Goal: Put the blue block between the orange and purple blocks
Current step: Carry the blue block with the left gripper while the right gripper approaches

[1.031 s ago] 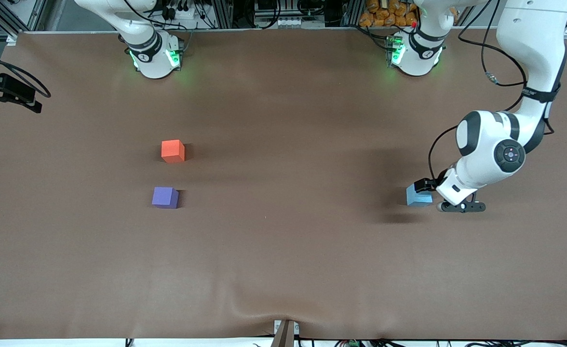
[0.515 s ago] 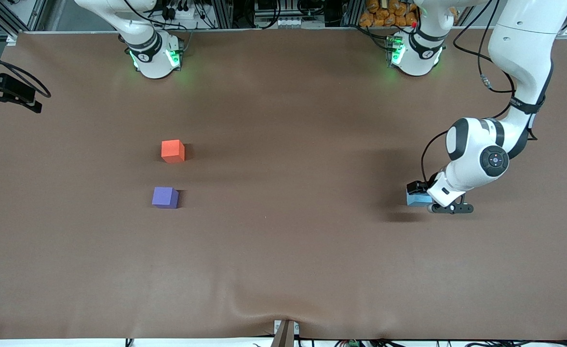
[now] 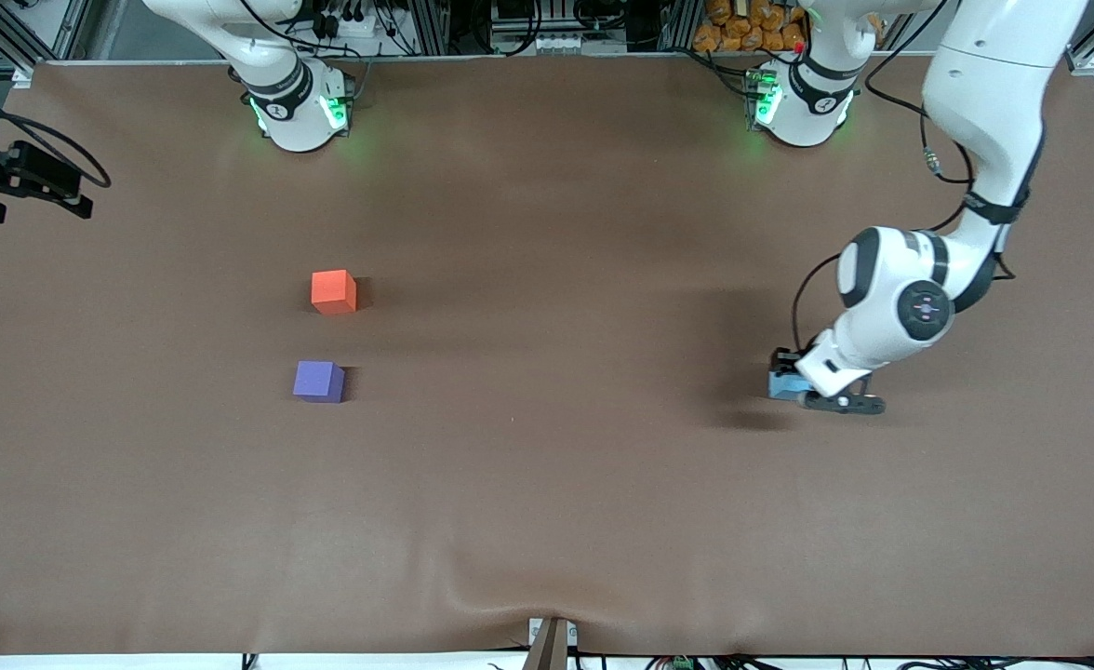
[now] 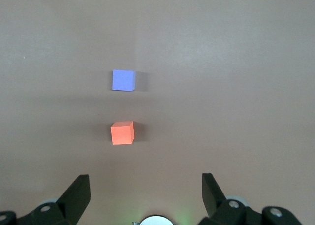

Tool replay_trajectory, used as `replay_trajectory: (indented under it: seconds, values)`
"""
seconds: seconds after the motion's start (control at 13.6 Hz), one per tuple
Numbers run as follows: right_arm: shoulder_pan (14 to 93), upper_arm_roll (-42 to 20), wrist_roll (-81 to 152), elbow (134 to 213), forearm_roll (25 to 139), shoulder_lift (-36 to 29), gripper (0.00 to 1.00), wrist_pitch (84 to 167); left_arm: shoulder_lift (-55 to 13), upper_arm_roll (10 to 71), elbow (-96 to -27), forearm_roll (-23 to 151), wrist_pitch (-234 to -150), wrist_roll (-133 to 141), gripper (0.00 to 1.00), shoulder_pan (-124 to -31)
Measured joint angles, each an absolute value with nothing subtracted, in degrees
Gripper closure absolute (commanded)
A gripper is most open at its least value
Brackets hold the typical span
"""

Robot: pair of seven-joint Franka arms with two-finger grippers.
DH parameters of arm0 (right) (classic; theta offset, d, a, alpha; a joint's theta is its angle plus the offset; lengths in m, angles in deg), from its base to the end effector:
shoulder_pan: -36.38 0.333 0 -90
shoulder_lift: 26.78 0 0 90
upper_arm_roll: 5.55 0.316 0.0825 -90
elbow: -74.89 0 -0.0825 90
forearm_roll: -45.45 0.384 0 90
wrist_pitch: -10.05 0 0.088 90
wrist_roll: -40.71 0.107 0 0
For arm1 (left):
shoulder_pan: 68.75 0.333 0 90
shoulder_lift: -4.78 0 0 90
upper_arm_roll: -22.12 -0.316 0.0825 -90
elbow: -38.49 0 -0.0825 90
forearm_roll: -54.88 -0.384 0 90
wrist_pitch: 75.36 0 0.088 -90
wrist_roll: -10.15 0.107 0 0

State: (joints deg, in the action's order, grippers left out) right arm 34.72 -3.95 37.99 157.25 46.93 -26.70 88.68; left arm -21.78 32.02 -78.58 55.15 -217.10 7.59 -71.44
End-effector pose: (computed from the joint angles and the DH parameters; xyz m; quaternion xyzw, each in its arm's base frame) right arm 0.5334 0.0026 0.6686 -0.9990 -0.0253 0.0329 0.0136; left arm 0.5805 -0.1282 0.2125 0.9961 -0.0771 -0.0184 0.0379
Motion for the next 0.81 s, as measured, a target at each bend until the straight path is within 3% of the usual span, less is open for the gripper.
replay_trajectory:
  seconds: [0.37, 0.81]
  values:
    - [36.2, -3.9, 38.0, 157.3, 46.9, -26.7, 0.0, 88.9, -23.0, 32.4, -70.4, 55.2, -217.2, 6.4, 1.0, -84.3]
    - [38.3, -3.8, 38.0, 157.3, 47.0, -26.3, 0.0, 89.6, -30.8, 32.3, -57.7, 55.2, -217.2, 0.2, 1.0, -101.9]
